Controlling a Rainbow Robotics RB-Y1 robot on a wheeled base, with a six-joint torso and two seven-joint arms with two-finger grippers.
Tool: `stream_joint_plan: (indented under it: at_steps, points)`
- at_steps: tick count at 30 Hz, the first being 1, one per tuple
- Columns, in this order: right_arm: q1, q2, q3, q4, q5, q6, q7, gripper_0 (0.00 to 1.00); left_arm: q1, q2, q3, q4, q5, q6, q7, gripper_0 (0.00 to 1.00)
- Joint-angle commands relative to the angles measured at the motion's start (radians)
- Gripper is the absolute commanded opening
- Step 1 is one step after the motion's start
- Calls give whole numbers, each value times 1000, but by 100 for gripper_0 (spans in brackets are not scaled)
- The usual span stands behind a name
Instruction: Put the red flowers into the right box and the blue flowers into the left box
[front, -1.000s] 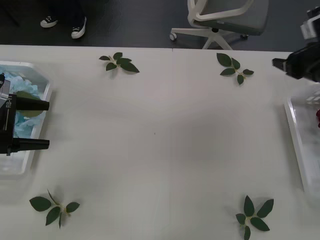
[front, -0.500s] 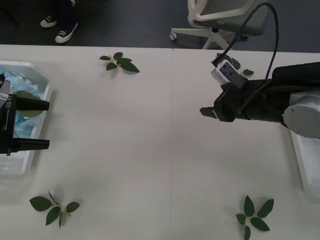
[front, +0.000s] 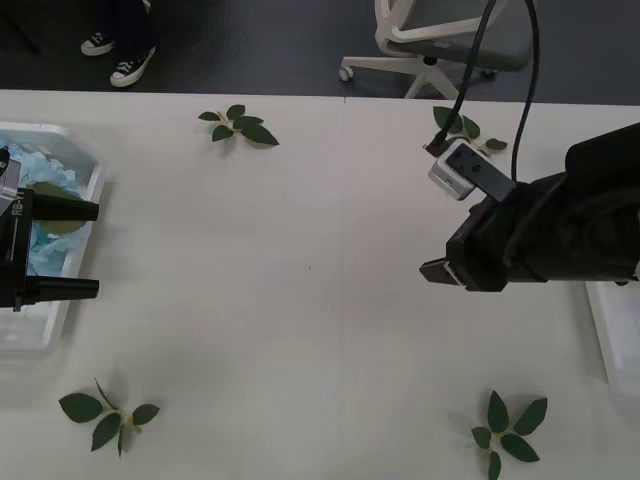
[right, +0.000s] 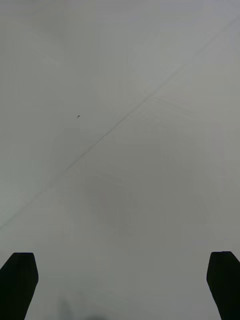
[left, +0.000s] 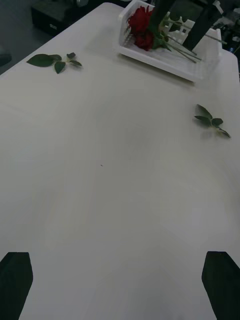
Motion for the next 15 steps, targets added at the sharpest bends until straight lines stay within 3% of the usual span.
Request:
stream_joint_plan:
  at_steps: [1,15]
  points:
    - [3,24,-4,-66,25,38,-66,100,-9,34,10,-14,12,2,-36,100]
    - [3,36,-6,-66,27,40,-70,100,-9,34,10,-14,12,2,-36,100]
